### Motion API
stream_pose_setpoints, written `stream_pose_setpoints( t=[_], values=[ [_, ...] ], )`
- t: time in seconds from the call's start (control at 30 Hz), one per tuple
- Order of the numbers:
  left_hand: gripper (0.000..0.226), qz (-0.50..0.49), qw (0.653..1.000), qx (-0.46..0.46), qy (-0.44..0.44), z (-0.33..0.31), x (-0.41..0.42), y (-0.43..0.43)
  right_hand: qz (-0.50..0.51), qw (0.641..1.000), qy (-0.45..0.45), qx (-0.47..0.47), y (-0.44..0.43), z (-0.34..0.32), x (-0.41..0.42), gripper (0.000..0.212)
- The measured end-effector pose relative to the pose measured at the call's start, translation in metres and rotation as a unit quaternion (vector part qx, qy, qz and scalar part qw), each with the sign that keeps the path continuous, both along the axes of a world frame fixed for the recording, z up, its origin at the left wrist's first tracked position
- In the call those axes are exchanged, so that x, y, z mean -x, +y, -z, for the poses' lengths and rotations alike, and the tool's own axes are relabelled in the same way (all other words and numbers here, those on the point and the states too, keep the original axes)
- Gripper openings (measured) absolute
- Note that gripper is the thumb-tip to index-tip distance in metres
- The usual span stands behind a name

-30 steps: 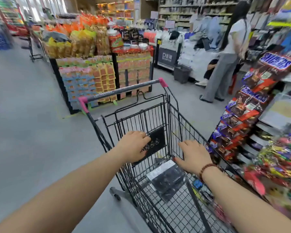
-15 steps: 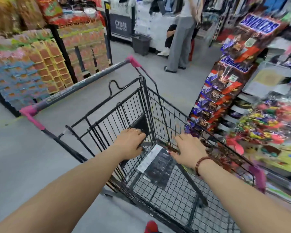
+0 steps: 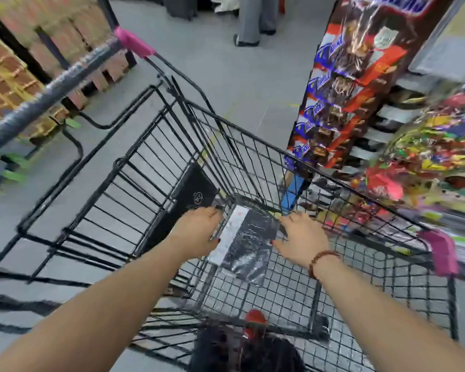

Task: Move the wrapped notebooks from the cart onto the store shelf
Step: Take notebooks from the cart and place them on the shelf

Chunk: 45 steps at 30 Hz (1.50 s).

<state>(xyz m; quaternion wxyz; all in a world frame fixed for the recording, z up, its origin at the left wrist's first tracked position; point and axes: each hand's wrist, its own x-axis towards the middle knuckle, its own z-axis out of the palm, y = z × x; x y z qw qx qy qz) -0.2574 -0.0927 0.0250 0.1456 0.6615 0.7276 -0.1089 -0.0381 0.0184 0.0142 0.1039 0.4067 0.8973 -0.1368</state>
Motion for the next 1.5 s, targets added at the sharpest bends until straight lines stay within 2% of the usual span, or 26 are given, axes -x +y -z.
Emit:
stream_pose_setpoints(
  t=[0.23, 0.53, 0.63, 0.8, 0.87, 1.0, 1.1, 1.33, 1.43, 1.5],
  values=[
    [0.056, 0.032, 0.996, 0.077, -0.031, 0.093, -0.003, 0.018, 0.035, 0.998, -0.039, 0.028, 0.008, 0.082, -0.006, 0.055],
    [0.075, -0.091, 0.983, 0.108, -0.121, 0.190, 0.014, 0.024, 0.122, 0.981, -0.070, 0.132, -0.009, 0.172, -0.004, 0.068],
    [0.074, -0.133, 0.976, 0.092, -0.143, 0.208, 0.014, 0.029, 0.174, 0.969, -0.031, 0.173, -0.016, 0.192, 0.003, 0.069],
    [0.088, -0.131, 0.986, 0.045, -0.088, 0.232, -0.002, 0.029, 0.279, 0.922, 0.074, 0.257, -0.025, 0.210, 0.022, 0.070],
    [0.092, -0.111, 0.992, 0.030, -0.050, 0.237, -0.008, 0.027, 0.300, 0.910, 0.116, 0.263, -0.029, 0.218, 0.027, 0.066],
    [0.104, -0.155, 0.986, 0.054, -0.024, 0.246, -0.017, 0.021, 0.357, 0.875, 0.197, 0.259, -0.036, 0.229, 0.028, 0.052],
    [0.106, -0.170, 0.984, 0.049, -0.021, 0.251, -0.021, 0.021, 0.372, 0.869, 0.197, 0.261, -0.038, 0.233, 0.029, 0.046],
    [0.103, -0.214, 0.974, 0.003, -0.070, 0.246, -0.044, 0.021, 0.415, 0.852, 0.209, 0.241, -0.038, 0.242, 0.035, 0.041],
    [0.098, -0.256, 0.951, -0.021, -0.170, 0.247, -0.057, 0.016, 0.437, 0.834, 0.233, 0.241, -0.036, 0.246, 0.031, 0.036],
    [0.096, -0.287, 0.930, -0.036, -0.229, 0.249, -0.058, 0.016, 0.465, 0.810, 0.253, 0.254, -0.034, 0.246, 0.029, 0.025]
  ],
)
